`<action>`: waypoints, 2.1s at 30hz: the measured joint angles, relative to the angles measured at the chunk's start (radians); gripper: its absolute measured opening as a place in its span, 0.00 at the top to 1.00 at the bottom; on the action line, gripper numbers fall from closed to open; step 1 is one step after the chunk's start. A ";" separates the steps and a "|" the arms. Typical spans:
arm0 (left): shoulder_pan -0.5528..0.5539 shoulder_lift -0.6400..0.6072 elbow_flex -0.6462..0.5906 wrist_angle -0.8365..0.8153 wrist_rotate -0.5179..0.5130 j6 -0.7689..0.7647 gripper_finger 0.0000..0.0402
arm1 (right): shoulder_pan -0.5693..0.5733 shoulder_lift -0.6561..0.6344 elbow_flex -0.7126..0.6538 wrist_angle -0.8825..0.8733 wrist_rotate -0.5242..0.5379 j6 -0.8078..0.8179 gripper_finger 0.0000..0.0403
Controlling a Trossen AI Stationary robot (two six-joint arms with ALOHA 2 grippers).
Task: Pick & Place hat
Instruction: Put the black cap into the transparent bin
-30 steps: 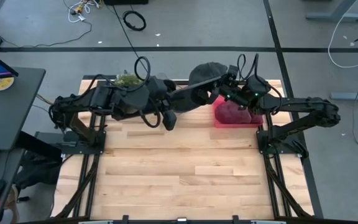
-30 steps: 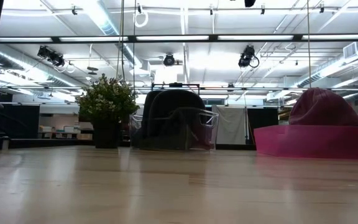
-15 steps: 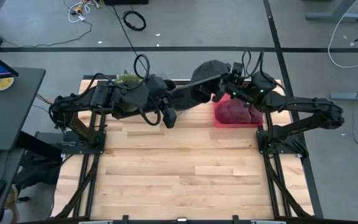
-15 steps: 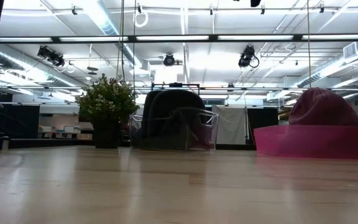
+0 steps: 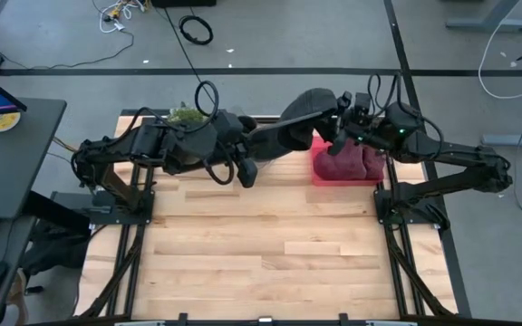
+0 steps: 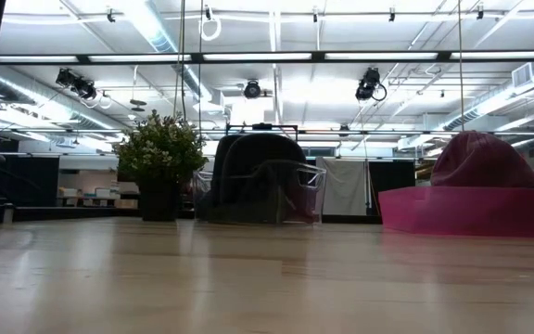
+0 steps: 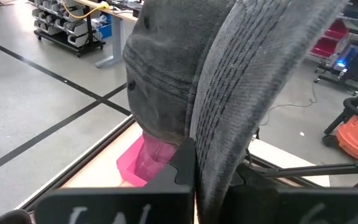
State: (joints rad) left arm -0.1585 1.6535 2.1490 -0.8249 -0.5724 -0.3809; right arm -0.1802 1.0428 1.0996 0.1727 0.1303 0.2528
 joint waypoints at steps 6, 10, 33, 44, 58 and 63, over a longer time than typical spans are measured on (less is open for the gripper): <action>0.000 0.000 0.000 0.000 -0.001 0.000 0.97 | 0.000 -0.026 0.000 -0.040 -0.069 0.000 0.43; 0.000 0.000 0.000 0.000 -0.002 0.000 0.97 | 0.000 -0.039 0.000 -0.067 -0.125 0.000 0.43; 0.000 0.000 0.000 0.049 0.034 0.000 0.97 | 0.000 0.058 0.000 0.089 0.155 0.001 0.64; 0.031 0.005 0.000 0.020 0.035 0.000 0.97 | -0.021 0.067 0.000 0.073 0.021 0.035 0.36; 0.033 0.002 0.000 -0.021 0.005 0.011 0.97 | -0.029 -0.016 -0.001 -0.070 -0.120 -0.107 0.15; 0.031 -0.014 0.001 -0.024 -0.005 0.010 0.97 | -0.029 -0.084 -0.001 -0.177 -0.054 -0.119 0.20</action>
State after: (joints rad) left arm -0.1272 1.6399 2.1502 -0.8488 -0.5776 -0.3704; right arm -0.2092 0.9586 1.0988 -0.0041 0.0762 0.1338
